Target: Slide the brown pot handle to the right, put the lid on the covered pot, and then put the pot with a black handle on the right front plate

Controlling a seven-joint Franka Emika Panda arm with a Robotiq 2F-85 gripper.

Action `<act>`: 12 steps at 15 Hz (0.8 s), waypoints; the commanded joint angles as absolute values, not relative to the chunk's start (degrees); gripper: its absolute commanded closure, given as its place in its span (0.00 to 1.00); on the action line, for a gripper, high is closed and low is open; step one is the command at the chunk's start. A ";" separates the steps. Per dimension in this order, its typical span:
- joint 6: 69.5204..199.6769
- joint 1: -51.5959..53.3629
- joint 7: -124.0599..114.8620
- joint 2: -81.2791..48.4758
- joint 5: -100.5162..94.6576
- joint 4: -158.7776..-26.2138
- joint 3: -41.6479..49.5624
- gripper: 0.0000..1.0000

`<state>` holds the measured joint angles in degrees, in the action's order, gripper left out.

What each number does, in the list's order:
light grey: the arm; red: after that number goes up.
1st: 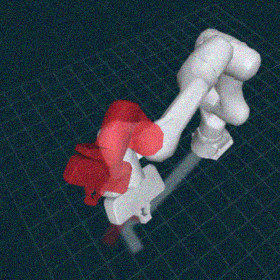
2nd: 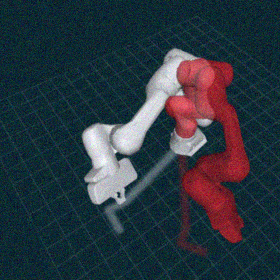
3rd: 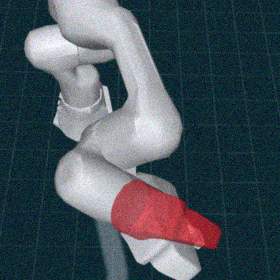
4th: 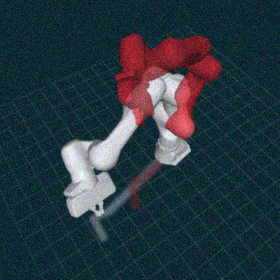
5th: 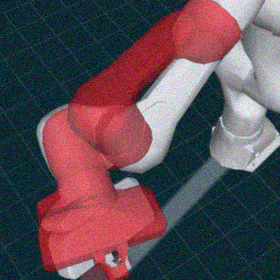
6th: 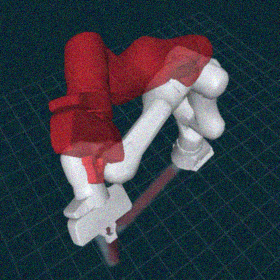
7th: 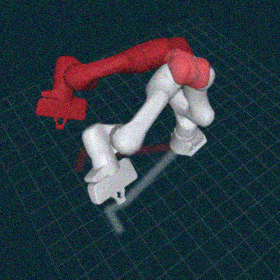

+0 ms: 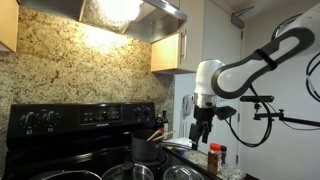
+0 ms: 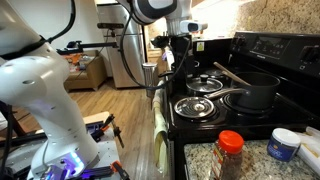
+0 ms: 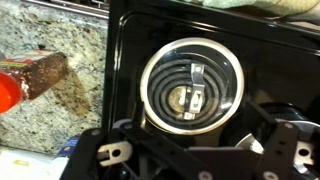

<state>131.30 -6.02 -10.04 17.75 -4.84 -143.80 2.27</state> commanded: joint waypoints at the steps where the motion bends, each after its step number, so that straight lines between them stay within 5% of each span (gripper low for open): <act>1: 126.02 -8.12 -7.31 13.38 -8.82 -138.02 3.73 0.00; 12: 127.17 -5.96 -3.66 7.12 -8.77 -134.19 4.97 0.00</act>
